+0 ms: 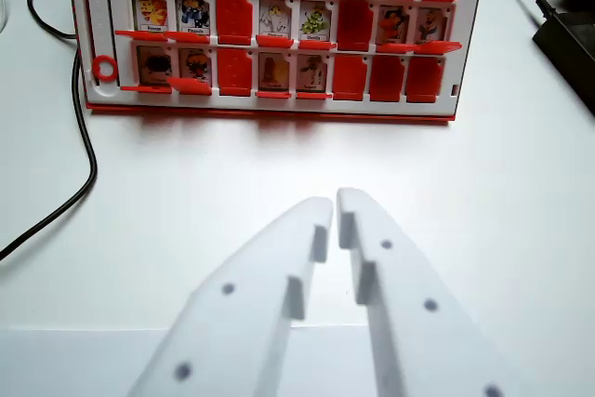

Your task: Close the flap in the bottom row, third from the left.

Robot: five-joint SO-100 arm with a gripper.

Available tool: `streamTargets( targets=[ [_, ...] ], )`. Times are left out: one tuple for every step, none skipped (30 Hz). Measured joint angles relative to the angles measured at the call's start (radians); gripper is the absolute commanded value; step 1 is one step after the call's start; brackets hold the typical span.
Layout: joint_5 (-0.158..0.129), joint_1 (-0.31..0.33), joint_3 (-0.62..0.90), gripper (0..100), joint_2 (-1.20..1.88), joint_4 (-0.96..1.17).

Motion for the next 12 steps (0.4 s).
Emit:
streamTargets(
  targets=[
    [0.0,0.002,-0.008,0,0.002,0.008],
    [0.0,0.002,-0.017,0,0.002,0.015],
    [0.0,-0.002,-0.023,0,0.003,0.021],
    [0.0,-0.005,-0.026,0,0.005,0.021],
    [0.0,-0.008,-0.028,0,0.008,0.021],
    [0.0,-0.008,-0.029,0,0.008,0.021],
    [0.0,-0.008,-0.029,0,0.008,0.021],
    [0.0,-0.008,-0.029,0,0.008,0.021],
    [0.0,-0.008,-0.029,0,0.008,0.021],
    [0.0,-0.008,-0.029,0,0.008,0.021],
    [0.0,-0.008,-0.029,0,0.008,0.021],
    [0.002,-0.008,-0.029,0,0.008,0.021]
  ],
)
